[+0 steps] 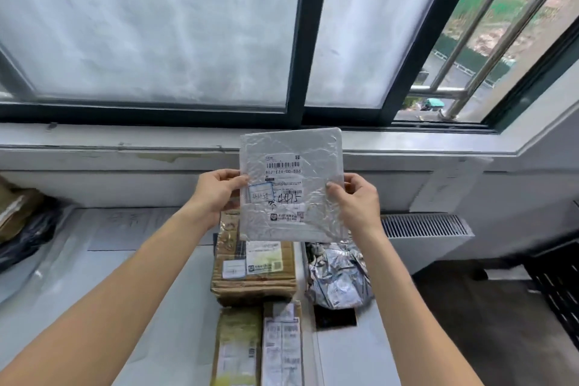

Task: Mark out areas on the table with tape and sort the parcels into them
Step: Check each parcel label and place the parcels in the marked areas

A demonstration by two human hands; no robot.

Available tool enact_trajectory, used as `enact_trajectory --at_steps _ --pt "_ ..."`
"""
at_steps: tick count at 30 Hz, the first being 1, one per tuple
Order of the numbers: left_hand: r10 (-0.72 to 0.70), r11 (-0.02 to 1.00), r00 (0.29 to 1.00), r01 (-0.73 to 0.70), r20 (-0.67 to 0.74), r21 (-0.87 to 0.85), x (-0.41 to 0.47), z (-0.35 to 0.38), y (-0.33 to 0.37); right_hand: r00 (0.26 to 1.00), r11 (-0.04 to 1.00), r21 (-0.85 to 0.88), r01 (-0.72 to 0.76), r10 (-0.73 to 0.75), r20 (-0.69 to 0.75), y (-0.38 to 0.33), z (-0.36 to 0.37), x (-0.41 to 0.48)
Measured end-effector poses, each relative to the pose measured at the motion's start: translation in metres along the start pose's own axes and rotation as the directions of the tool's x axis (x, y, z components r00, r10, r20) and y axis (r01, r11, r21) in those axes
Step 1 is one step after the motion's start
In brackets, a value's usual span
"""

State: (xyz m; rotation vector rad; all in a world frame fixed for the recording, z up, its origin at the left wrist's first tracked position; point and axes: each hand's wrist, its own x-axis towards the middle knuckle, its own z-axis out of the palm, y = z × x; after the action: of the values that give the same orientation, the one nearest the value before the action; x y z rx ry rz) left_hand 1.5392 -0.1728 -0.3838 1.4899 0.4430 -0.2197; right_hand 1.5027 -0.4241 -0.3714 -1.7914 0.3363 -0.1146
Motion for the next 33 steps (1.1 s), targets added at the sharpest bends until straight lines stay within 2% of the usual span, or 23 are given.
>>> enact_trajectory --at_steps 7,15,21,29,33 --pt "-0.023 1.0 0.992 0.021 -0.124 -0.023 0.006 0.027 -0.012 0.996 0.999 0.0 -0.034 0.034 0.08 0.027 -0.02 0.03" --pt "0.015 0.999 0.988 -0.01 -0.153 0.036 0.005 0.044 -0.005 0.997 0.997 0.069 -0.033 0.028 0.072 0.045 -0.032 0.05" --pt "0.019 0.997 0.995 -0.01 -0.1 0.081 0.001 0.082 -0.009 0.998 0.996 0.082 -0.044 0.046 -0.032 0.064 -0.06 0.056" --pt "-0.06 0.976 0.997 0.07 -0.051 0.206 0.006 0.152 -0.077 0.962 0.967 0.004 -0.253 0.252 -0.108 0.135 -0.113 0.057" --pt "-0.079 0.946 0.996 0.086 -0.036 0.314 0.016 0.177 -0.101 0.948 0.958 -0.049 -0.282 0.271 -0.168 0.164 -0.126 0.061"
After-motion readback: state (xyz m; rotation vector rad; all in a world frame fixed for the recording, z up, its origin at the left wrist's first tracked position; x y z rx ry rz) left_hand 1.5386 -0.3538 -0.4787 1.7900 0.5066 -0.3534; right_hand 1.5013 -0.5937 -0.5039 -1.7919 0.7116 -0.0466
